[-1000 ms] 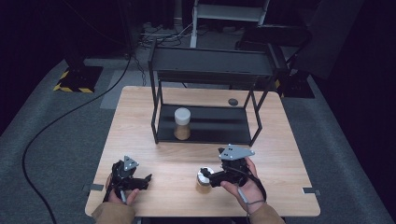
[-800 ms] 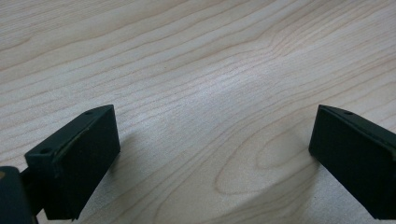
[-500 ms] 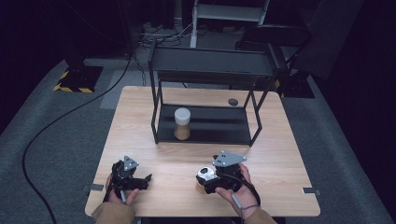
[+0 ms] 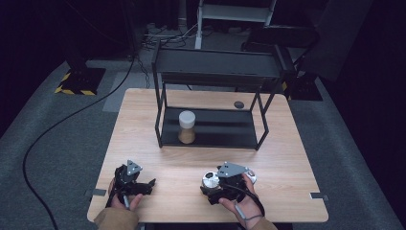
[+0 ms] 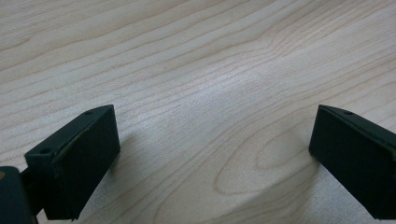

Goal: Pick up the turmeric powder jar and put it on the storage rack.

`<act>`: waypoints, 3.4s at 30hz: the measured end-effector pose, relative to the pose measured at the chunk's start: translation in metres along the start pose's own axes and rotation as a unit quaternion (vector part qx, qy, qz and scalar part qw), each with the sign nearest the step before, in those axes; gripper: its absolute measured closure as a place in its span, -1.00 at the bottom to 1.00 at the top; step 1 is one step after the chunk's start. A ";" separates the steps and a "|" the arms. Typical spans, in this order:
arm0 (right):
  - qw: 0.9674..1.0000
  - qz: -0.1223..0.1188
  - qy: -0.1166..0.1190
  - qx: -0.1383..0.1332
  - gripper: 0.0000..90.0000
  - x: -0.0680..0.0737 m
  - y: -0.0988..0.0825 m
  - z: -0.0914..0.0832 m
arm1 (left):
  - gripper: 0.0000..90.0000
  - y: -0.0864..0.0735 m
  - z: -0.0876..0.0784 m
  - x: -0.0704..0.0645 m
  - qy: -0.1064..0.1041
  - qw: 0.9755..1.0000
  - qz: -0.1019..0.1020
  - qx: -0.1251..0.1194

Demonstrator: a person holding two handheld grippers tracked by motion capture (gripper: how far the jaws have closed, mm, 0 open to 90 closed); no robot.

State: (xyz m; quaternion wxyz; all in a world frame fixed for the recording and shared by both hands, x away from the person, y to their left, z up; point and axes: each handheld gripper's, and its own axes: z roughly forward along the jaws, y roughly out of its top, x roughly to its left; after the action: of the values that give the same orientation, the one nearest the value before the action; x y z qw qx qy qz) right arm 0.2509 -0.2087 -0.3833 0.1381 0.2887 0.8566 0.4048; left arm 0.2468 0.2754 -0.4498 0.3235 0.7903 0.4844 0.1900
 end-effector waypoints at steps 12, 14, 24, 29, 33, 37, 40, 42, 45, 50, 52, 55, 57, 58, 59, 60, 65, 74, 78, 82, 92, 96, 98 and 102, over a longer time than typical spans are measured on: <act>1.000 0.001 0.004 0.018 -0.76 0.000 -0.006 0.012 | -0.96 0.000 0.000 0.000 0.000 1.000 -0.001 -0.001; 1.000 0.001 0.005 0.021 -0.73 0.000 -0.007 0.014 | -0.96 0.000 0.000 0.000 0.000 1.000 -0.001 -0.001; 0.999 -0.013 0.008 0.033 -0.40 0.002 -0.006 0.020 | -0.96 0.000 0.000 0.000 0.000 1.000 -0.001 -0.001; 0.999 -0.016 0.004 0.033 -0.31 0.002 -0.006 0.020 | -0.96 0.000 0.000 0.000 0.000 1.000 -0.001 -0.001; 0.999 -0.021 0.004 0.036 -0.31 0.003 -0.004 0.020 | -0.96 0.000 0.000 0.000 0.000 1.000 -0.001 -0.001; 0.999 -0.028 0.001 0.041 -0.30 0.005 0.000 0.020 | -0.96 0.000 0.000 0.000 0.000 1.000 -0.001 -0.001; 0.999 -0.028 0.001 0.036 -0.30 0.005 0.002 0.017 | -0.96 0.000 0.000 0.000 0.000 1.000 -0.001 -0.001; 0.999 -0.029 0.004 0.036 -0.30 0.005 0.005 0.015 | -0.96 0.000 0.000 0.000 0.000 1.000 -0.001 -0.001; 0.999 -0.034 0.004 0.034 -0.30 0.005 0.010 0.012 | -0.96 0.000 0.000 0.000 0.000 1.000 0.000 -0.001; 0.999 -0.043 0.002 0.034 -0.30 0.005 0.019 0.007 | -0.96 0.000 0.000 0.000 0.000 1.000 0.000 0.000; 0.998 -0.044 0.001 0.032 -0.30 0.005 0.022 0.004 | -0.96 0.000 0.000 0.000 0.000 1.000 0.000 -0.001; 0.998 -0.046 0.001 0.031 -0.30 0.003 0.028 0.001 | -0.96 0.000 0.000 0.000 0.000 1.000 -0.001 -0.001; 0.998 -0.047 -0.001 0.030 -0.30 0.002 0.031 -0.001 | -0.96 0.000 0.000 0.000 0.000 1.000 -0.001 -0.001; 0.998 -0.047 -0.001 0.031 -0.30 0.001 0.033 -0.002 | -0.96 0.000 0.000 0.000 0.000 1.000 -0.001 -0.001; 0.998 -0.048 -0.002 0.031 -0.30 0.000 0.035 -0.003 | -0.96 0.000 0.000 0.000 0.000 1.000 0.000 0.000; 0.998 -0.046 -0.002 0.030 -0.30 -0.001 0.037 -0.004 | -0.96 0.000 0.000 0.000 0.000 1.000 -0.001 0.000; 0.999 -0.045 -0.005 0.028 -0.30 -0.007 0.046 -0.009 | -0.96 0.000 0.000 0.000 0.000 1.000 -0.001 -0.001; 0.999 -0.043 -0.011 0.024 -0.30 -0.020 0.065 -0.017 | -0.96 0.000 0.000 0.000 0.000 1.000 0.000 -0.001; 0.999 -0.044 -0.018 0.023 -0.30 -0.024 0.074 -0.020 | -0.96 0.000 0.000 0.000 0.000 1.000 0.000 -0.001; 0.999 -0.044 -0.018 0.022 -0.30 -0.031 0.083 -0.020 | -0.96 0.000 0.000 0.000 0.000 1.000 0.000 0.000; 0.999 -0.031 -0.018 0.022 -0.30 -0.048 0.099 -0.014 | -0.96 0.000 0.000 0.000 0.000 1.000 -0.001 -0.001; 0.999 -0.030 -0.021 0.019 -0.30 -0.054 0.104 -0.010 | -0.96 0.000 0.000 0.000 0.000 1.000 -0.002 -0.001; 0.999 -0.028 -0.023 0.018 -0.30 -0.057 0.107 -0.008 | -0.96 0.000 0.000 0.000 0.000 1.000 -0.001 -0.001; 0.999 -0.029 -0.026 0.018 -0.30 -0.063 0.114 -0.005 | -0.96 0.000 0.000 0.000 0.000 1.000 -0.001 -0.001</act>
State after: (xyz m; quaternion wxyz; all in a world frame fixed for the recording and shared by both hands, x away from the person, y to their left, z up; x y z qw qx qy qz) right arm 0.3422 -0.1918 -0.2915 0.1666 0.2770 0.8679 0.3771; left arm 0.2467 0.2754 -0.4500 0.3245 0.7896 0.4850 0.1899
